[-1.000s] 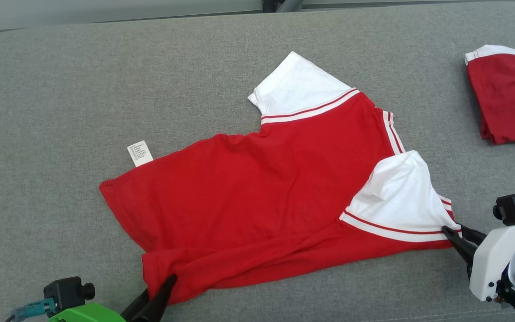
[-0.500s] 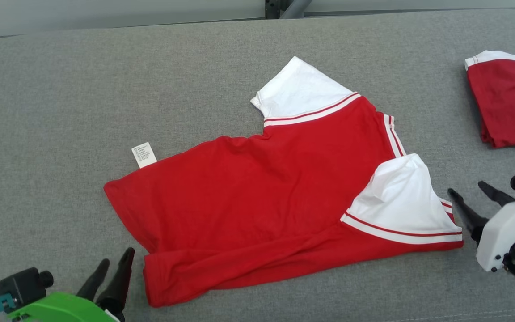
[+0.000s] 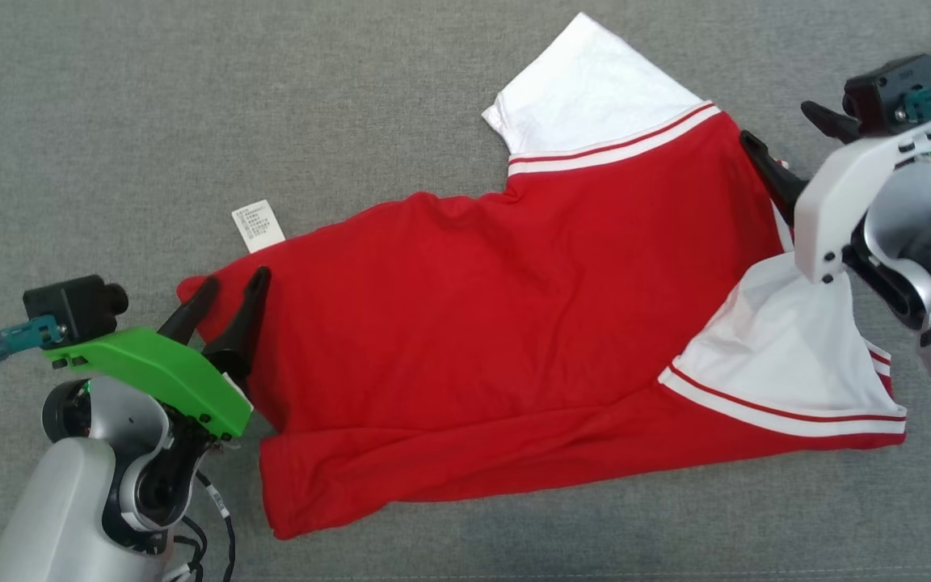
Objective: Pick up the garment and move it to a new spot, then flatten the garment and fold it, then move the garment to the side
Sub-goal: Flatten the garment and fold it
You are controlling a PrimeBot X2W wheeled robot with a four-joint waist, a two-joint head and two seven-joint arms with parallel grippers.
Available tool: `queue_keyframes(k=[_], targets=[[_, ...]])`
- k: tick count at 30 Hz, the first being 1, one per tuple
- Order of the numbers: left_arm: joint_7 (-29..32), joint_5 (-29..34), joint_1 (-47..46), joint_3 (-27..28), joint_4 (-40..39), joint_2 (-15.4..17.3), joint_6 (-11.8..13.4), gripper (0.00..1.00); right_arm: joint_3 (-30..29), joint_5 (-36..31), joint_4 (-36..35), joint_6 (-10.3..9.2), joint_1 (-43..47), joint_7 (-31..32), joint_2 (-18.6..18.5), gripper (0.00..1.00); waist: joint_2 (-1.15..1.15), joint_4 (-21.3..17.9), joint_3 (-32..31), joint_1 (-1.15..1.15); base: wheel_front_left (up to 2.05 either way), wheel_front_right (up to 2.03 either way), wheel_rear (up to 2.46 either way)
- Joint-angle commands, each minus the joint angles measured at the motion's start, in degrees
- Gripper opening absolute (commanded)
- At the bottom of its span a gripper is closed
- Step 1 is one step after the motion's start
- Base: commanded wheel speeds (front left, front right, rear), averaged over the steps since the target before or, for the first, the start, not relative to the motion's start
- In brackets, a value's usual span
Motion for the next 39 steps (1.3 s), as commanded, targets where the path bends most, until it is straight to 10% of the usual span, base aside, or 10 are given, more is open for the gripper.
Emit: queue_keyframes(k=[1,23,26,27,28,30,39], targets=[[0.39,0.14,-1.86,-0.53,0.77,0.01,-0.86,1.0,1.13,-0.43,1.23,-0.1,-2.4,0.3,-0.21,1.0,0.04,3.9,5.28,-0.01,0.0,0.0,0.0],[2.16,0.26,-10.52,-7.99,4.38,-4.01,-7.64,0.97,13.68,0.55,21.3,-0.07,-22.98,-3.89,2.52,1.0,0.04,10.43,10.82,-0.01,0.0,0.0,0.0],[2.22,-0.41,-10.9,-8.78,4.6,-4.29,-8.5,0.0,14.46,0.64,23.53,-0.06,-23.71,-3.93,3.12,1.0,0.04,10.42,10.94,-0.01,0.0,0.0,0.0],[2.36,-0.53,-11.05,-9.05,4.67,-4.23,-8.83,0.0,14.74,0.58,24.29,-0.06,-23.88,-3.95,3.3,0.99,0.04,10.39,10.93,-0.01,0.0,0.0,0.0],[2.33,-0.77,-11.18,-9.16,4.73,-4.16,-9.02,0.0,14.99,0.58,24.96,-0.06,-23.99,-4.07,3.48,0.53,0.04,10.34,10.91,-0.01,0.0,0.0,0.0],[2.0,-1.2,-11.44,-9.13,4.94,-4.03,-9.34,0.0,14.62,0.84,26.18,-0.08,-24.16,-5.01,3.86,0.0,0.04,10.14,10.79,-0.01,0.0,0.0,0.0],[-1.22,-0.16,-13.22,-7.07,7.12,-2.56,-9.16,0.0,12.43,-0.45,30.08,-0.17,-25.66,-11.64,5.13,0.0,0.04,8.12,9.87,-0.01,0.0,0.0,0.0]])
